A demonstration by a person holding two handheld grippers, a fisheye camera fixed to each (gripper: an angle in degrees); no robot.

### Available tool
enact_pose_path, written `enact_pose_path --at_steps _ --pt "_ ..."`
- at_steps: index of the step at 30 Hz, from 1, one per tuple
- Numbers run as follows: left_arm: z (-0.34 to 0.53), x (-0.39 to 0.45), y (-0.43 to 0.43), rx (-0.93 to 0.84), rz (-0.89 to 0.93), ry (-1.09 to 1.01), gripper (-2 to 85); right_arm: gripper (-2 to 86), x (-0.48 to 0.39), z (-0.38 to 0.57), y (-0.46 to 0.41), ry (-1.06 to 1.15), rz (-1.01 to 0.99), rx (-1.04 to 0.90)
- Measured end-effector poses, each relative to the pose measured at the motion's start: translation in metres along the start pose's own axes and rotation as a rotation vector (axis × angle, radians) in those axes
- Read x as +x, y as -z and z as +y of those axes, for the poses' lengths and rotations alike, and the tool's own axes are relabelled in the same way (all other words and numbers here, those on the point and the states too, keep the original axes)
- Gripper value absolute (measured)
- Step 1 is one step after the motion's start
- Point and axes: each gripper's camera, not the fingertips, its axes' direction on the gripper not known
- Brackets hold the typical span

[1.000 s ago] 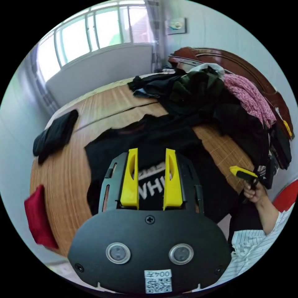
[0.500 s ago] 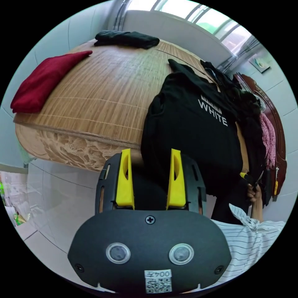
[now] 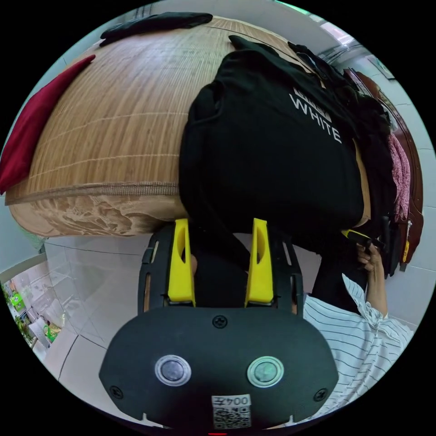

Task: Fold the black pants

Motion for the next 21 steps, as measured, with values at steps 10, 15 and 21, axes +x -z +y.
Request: enact_pose_path --at_steps 10,15,21 --pt "0.020 -0.057 0.128 0.095 0.101 0.022 4.1 1.1 -0.046 0.030 0.067 0.150 -0.072 0.078" --pt "0.052 -0.090 0.223 0.191 0.251 -0.036 3.6 0.5 -0.044 0.052 0.157 0.213 -0.290 0.196" --pt "0.091 -0.116 0.336 0.262 0.382 -0.149 3.5 0.3 -0.041 0.076 0.241 0.245 -0.330 0.261"
